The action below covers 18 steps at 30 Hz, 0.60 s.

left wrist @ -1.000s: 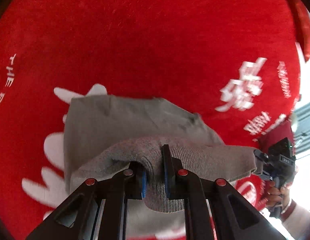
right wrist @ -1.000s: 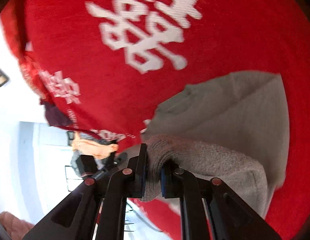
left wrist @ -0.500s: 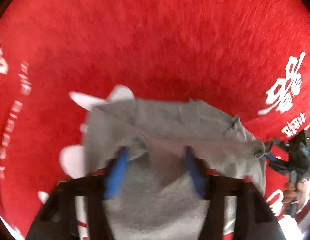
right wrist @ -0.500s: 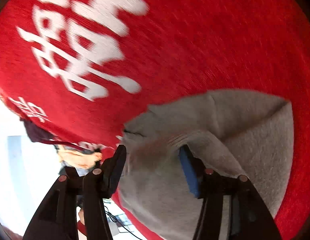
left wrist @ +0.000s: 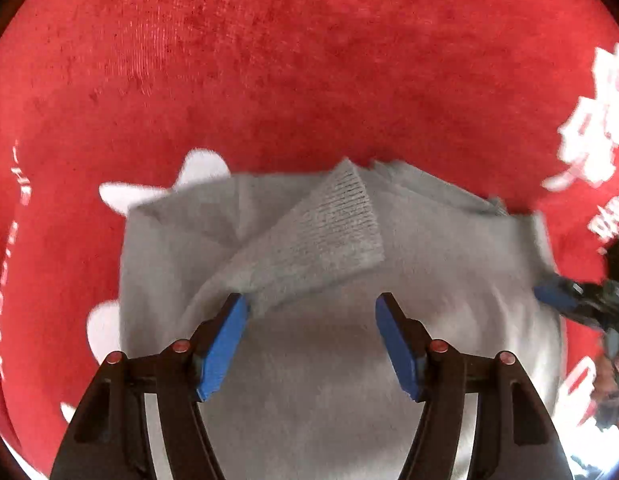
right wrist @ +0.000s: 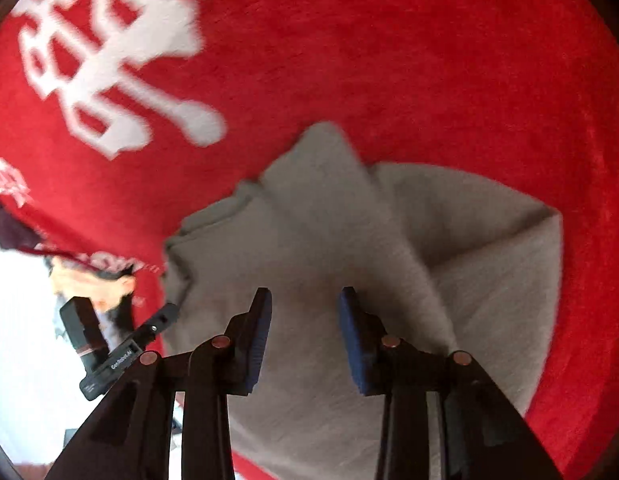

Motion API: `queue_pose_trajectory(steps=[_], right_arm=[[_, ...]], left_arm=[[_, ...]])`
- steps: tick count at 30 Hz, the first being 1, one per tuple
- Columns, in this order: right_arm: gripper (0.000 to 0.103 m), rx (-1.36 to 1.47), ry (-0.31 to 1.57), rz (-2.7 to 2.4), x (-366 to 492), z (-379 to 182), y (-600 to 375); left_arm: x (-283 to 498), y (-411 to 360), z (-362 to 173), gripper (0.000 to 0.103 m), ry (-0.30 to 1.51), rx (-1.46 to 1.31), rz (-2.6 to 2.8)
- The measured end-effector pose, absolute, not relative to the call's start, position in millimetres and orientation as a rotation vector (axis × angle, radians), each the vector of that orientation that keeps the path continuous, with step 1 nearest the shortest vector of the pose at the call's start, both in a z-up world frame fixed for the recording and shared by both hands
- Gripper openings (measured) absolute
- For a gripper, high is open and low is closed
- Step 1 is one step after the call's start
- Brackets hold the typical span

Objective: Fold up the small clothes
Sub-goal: 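Open both grippers to lay the hem on the sweater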

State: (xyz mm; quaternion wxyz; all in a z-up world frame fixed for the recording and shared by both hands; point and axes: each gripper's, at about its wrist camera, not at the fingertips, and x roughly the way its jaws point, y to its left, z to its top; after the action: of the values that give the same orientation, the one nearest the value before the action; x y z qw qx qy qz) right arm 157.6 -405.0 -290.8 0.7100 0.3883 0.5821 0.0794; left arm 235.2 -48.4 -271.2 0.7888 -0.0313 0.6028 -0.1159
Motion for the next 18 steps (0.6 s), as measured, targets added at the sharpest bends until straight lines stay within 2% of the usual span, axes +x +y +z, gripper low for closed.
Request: queue_pose_trajectory(steps=[6,9,18], right_arm=[[0.041,0.738,1.262,0.08,147,-270,-425],[0.05,0.701,1.253,0.052,133,-259,-434],[0.05,0.728,1.296,0.072,73,-249,-427]], left_arm=[[280,1,-258,0.067,1.211,-0.082,-0.002],[277,18,-244,0.067,1.204,-0.055,0.004],[181,30,-251,0.067,1.397,-0.008,-0.216]])
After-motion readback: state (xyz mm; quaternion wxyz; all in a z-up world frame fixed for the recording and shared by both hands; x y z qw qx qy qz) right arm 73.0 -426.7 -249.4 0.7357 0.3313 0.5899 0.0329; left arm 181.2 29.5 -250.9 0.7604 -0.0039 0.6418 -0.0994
